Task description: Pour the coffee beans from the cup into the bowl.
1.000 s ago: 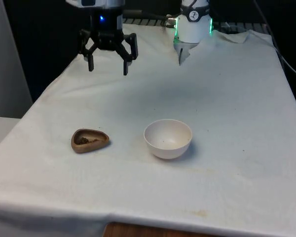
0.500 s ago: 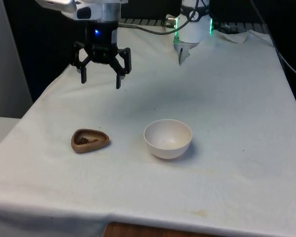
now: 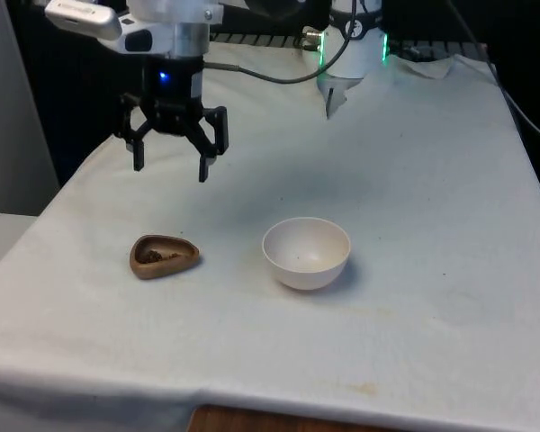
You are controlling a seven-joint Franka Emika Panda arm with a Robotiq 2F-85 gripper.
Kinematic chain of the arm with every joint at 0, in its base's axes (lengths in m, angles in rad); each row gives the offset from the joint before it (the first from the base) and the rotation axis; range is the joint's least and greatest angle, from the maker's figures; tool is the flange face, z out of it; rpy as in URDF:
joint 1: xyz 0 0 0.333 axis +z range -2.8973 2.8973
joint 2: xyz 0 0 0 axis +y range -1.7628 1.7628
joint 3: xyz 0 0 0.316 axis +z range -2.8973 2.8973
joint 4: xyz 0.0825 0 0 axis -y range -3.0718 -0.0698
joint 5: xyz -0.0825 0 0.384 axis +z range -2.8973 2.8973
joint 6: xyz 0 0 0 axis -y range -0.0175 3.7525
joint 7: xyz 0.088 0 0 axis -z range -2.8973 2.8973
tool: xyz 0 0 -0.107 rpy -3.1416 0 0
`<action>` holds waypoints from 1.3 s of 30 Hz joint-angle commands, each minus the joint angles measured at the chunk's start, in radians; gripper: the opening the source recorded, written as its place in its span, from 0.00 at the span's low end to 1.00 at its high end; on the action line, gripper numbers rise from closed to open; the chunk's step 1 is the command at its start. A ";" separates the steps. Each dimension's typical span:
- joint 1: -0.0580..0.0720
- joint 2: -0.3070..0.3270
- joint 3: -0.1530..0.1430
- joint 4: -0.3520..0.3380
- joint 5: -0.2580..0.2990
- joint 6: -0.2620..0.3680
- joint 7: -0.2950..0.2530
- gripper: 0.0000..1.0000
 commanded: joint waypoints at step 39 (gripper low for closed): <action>-0.023 0.221 -0.042 0.260 0.084 -0.042 -0.027 1.00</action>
